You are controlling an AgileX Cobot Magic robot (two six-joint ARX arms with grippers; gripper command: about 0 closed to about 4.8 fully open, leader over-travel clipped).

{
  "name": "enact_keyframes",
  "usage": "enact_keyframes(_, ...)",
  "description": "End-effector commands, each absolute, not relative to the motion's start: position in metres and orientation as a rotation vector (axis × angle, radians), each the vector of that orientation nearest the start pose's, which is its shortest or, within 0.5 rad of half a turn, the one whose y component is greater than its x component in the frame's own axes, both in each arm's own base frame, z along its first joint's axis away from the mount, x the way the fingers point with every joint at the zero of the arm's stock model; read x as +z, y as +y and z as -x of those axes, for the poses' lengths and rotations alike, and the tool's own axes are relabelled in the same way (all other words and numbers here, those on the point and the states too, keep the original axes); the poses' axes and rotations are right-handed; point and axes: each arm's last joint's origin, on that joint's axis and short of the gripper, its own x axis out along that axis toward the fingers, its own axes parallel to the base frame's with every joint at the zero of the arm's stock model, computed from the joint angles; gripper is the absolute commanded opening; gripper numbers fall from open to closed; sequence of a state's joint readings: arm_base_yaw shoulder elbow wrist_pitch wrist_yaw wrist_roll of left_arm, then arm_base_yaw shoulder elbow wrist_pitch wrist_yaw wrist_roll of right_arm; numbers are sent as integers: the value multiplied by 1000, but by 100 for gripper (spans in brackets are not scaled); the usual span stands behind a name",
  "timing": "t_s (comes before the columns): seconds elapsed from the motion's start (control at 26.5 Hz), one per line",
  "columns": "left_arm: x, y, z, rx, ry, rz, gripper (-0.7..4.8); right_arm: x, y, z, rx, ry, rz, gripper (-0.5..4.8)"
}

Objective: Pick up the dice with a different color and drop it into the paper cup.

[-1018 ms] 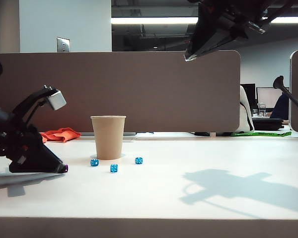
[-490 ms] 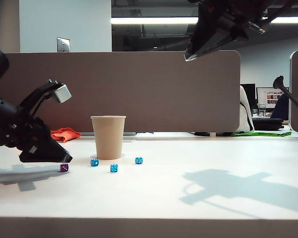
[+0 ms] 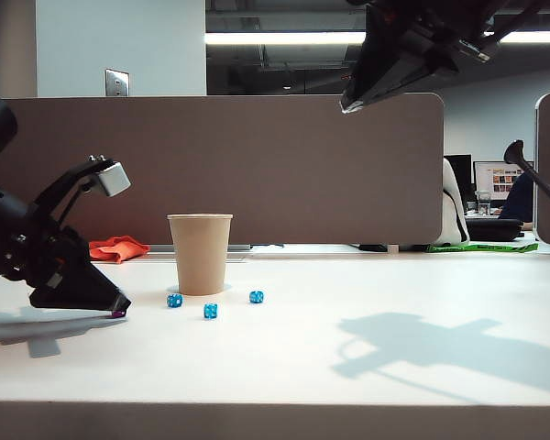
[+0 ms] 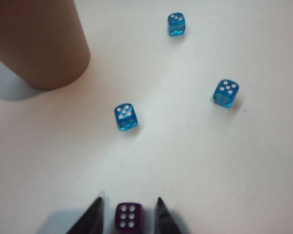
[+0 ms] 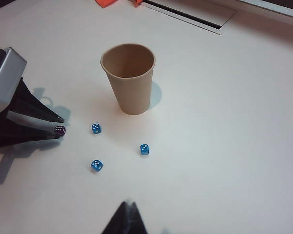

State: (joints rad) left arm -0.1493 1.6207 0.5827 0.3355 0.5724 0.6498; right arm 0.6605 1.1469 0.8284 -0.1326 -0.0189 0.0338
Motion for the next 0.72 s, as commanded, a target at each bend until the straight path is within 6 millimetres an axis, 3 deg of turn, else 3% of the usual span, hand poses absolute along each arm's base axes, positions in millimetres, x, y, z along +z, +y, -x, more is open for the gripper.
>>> enact_keyframes(0.04,128,-58,-274,-893,447,-436,134,284,154,-197,658,438,107,-5)
enact_keyframes(0.64,126,-57,-272,-892,478,-436,118,284,154,-197,658,438,107,-5)
enact_keyframes(0.72,126,-57,-272,-889,478,-437,73,284,154,-197,658,438,107,-5)
